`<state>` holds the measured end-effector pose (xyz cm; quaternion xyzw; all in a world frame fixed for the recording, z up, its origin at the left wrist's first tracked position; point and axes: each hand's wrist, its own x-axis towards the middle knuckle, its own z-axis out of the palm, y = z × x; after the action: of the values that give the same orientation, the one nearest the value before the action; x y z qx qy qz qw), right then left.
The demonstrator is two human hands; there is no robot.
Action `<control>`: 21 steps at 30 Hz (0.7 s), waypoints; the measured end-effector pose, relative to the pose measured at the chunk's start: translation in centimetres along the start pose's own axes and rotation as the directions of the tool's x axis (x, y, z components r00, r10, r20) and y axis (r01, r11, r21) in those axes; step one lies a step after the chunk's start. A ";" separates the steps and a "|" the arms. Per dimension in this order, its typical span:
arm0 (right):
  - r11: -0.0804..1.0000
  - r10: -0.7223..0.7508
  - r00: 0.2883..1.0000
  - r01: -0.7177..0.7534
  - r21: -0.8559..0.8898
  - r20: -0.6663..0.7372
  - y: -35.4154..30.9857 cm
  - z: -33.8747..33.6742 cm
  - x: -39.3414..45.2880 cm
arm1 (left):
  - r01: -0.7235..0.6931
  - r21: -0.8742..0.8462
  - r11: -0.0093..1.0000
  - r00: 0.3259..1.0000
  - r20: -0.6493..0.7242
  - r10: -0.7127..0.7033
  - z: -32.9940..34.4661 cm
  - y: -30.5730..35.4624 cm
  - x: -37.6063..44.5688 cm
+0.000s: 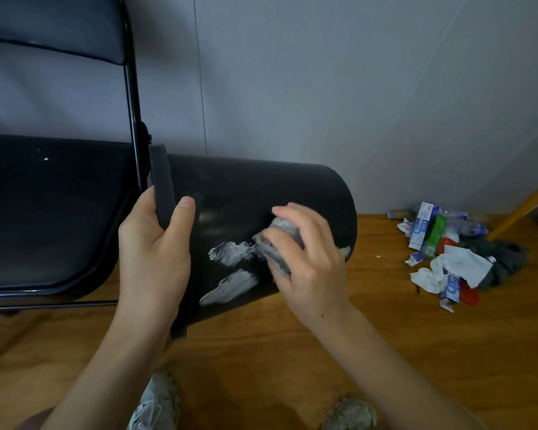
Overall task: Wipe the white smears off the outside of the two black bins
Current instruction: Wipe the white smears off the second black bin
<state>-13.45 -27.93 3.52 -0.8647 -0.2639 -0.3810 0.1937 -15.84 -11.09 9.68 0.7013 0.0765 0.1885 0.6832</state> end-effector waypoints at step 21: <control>0.998 0.028 0.998 -0.024 0.059 -0.061 -0.2 0.0 0.3 | -0.052 0.022 0.998 0.998 0.045 0.051 0.3 0.2 0.0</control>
<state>-13.45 -27.68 3.75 -0.8498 -0.2573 -0.3973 0.2319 -15.82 -11.37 9.89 0.7149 0.0456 0.1895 0.6715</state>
